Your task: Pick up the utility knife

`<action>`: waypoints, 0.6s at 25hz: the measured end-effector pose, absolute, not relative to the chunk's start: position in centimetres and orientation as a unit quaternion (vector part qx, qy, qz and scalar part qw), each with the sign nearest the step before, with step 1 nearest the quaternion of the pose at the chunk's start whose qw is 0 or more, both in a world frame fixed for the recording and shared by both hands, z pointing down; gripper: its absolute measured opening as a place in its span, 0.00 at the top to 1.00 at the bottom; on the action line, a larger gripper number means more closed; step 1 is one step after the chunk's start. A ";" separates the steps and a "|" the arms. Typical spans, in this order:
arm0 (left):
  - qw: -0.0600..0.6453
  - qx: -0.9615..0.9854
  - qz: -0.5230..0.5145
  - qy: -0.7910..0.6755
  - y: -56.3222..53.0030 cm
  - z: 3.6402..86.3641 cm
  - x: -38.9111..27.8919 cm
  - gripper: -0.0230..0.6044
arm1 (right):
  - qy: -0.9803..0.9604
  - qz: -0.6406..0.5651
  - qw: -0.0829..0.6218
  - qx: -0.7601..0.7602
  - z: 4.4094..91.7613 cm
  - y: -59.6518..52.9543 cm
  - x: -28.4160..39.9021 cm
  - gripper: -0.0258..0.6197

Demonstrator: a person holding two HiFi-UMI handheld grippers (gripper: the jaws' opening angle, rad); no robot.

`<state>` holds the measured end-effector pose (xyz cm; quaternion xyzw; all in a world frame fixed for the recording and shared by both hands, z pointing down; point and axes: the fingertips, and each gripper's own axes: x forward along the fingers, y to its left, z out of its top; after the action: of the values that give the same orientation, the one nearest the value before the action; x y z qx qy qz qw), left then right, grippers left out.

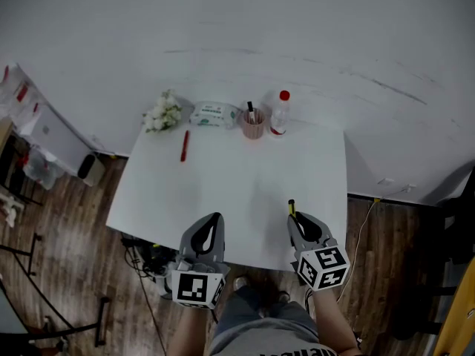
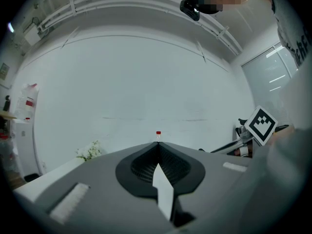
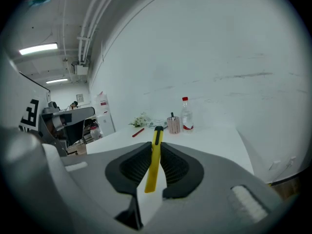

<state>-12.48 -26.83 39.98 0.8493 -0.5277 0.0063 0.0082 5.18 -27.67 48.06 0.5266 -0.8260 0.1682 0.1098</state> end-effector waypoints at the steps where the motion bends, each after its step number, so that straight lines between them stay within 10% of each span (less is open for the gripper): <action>1: 0.008 0.849 0.006 -0.528 -26.6 39.9 -12.4 0.93 | -0.828 0.163 0.107 0.525 47.7 -27.5 5.2 0.87; 15: -0.003 0.842 -0.003 -0.539 -23.8 39.2 -12.4 0.93 | -0.843 0.113 0.072 0.521 44.5 -24.8 5.5 0.87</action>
<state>-12.44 -23.82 39.19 0.8423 -0.5390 -0.0026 -0.0029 5.48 -24.80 44.54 0.5209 -0.8430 0.1133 0.0718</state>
